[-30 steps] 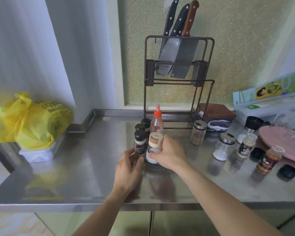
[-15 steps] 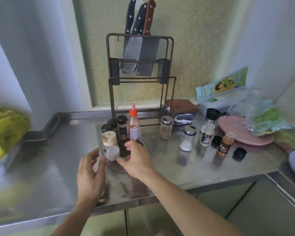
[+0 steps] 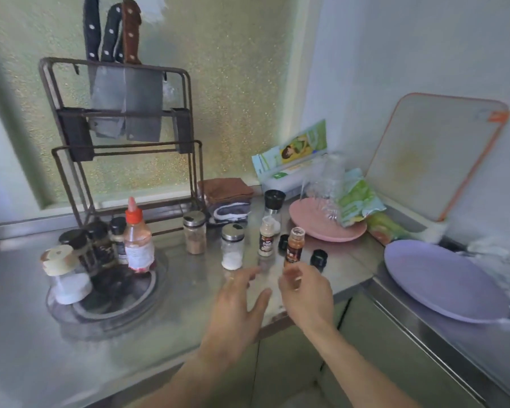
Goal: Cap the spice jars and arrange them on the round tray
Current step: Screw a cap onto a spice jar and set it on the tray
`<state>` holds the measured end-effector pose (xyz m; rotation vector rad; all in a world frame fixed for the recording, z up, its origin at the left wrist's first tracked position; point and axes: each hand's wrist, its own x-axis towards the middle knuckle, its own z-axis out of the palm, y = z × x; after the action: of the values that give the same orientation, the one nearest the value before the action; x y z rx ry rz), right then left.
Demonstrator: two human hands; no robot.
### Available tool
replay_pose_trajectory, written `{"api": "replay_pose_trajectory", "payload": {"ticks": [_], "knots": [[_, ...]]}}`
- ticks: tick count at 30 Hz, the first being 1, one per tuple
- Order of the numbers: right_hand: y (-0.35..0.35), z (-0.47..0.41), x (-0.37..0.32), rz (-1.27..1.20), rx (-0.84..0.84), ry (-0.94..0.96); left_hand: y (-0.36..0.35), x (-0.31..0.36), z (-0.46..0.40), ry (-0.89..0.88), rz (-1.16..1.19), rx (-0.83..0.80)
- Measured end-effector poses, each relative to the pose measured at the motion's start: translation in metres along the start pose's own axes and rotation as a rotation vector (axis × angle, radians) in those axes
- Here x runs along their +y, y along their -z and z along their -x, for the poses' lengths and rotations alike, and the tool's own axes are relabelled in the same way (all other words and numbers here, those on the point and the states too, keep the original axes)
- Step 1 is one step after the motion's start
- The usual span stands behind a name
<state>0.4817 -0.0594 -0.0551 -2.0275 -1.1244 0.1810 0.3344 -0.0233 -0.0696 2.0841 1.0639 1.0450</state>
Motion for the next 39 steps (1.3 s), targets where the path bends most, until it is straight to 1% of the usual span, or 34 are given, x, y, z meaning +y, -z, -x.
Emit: {"api": "replay_pose_trajectory", "payload": {"ticks": [2,4,8,12,14,15,17,19,21,22,25,28,30,34,39], "knots": [[0.013,-0.026,0.022,0.038,0.088,-0.054,-0.032,0.011,-0.024,0.049,0.018,-0.042],[0.020,-0.054,0.041,0.106,0.105,-0.069,-0.058,0.021,-0.051,0.120,0.026,-0.040],[0.017,-0.101,0.066,0.301,-0.001,-0.038,-0.095,0.023,-0.096,0.231,-0.026,-0.025],[0.003,-0.128,0.083,0.402,-0.153,0.012,-0.119,0.009,-0.120,0.229,-0.034,-0.024],[0.002,-0.133,0.089,0.404,-0.164,0.044,-0.124,0.008,-0.123,0.226,-0.024,-0.024],[0.004,-0.133,0.090,0.368,-0.133,0.048,-0.124,0.009,-0.123,0.220,-0.028,-0.017],[0.014,-0.133,0.085,0.212,-0.028,0.037,-0.119,0.012,-0.119,0.192,-0.014,0.013],[0.028,-0.129,0.069,-0.031,0.086,0.031,-0.106,0.015,-0.111,0.161,0.012,0.050],[0.042,-0.120,0.041,-0.271,0.119,0.023,-0.086,0.016,-0.098,0.143,0.022,0.081],[0.046,-0.113,0.024,-0.362,0.094,0.041,-0.074,0.014,-0.090,0.147,0.044,0.102],[0.050,-0.084,-0.030,-0.584,-0.060,0.162,-0.034,0.008,-0.065,0.175,0.115,0.167],[0.034,-0.051,-0.075,-0.675,-0.189,0.223,0.009,-0.002,-0.040,0.183,0.103,0.247],[0.015,-0.031,-0.097,-0.643,-0.249,0.259,0.038,-0.012,-0.023,0.196,0.092,0.283],[-0.027,0.001,-0.124,-0.493,-0.364,0.339,0.086,-0.043,0.010,0.227,0.069,0.315],[-0.057,0.026,-0.158,-0.262,-0.539,0.553,0.121,-0.072,0.038,0.286,0.071,0.335]]}}
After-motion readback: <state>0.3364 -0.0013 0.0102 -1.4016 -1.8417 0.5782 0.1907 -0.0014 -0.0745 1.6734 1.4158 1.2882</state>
